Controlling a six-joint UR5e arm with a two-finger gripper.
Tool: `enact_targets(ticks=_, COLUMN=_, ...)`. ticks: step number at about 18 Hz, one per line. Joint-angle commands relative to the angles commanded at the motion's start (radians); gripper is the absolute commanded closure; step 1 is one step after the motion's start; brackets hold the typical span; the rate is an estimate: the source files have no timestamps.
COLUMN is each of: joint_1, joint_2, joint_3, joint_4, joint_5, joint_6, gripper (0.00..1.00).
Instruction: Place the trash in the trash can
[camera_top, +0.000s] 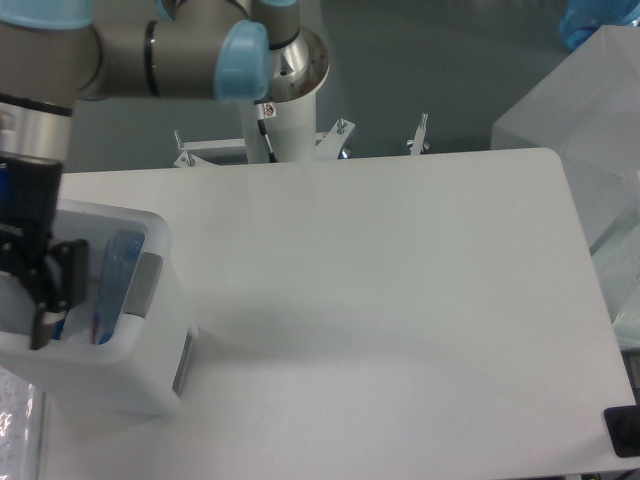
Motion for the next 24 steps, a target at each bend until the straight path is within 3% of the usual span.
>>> enact_targets(ticks=5, joint_1=0.173, joint_2=0.000, joint_3=-0.006, joint_4=-0.008, joint_5=0.002, joint_6=0.063, gripper=0.00)
enact_targets(ticks=9, joint_1=0.263, joint_2=-0.005, joint_3=-0.031, joint_4=-0.032, joint_5=0.014, joint_6=0.289, gripper=0.00)
enact_targets(ticks=13, joint_1=0.304, joint_2=-0.002, joint_3=-0.048, joint_4=-0.054, joint_5=0.073, joint_6=0.478, gripper=0.00)
enact_targets(ticks=20, joint_1=0.353, joint_2=0.077, joint_3=-0.080, joint_4=-0.251, joint_5=0.146, joint_6=0.856, gripper=0.00)
enact_targets(ticks=24, joint_1=0.376, joint_2=0.101, joint_3=-0.071, joint_4=-0.321, joint_5=0.146, joint_6=0.908, gripper=0.00)
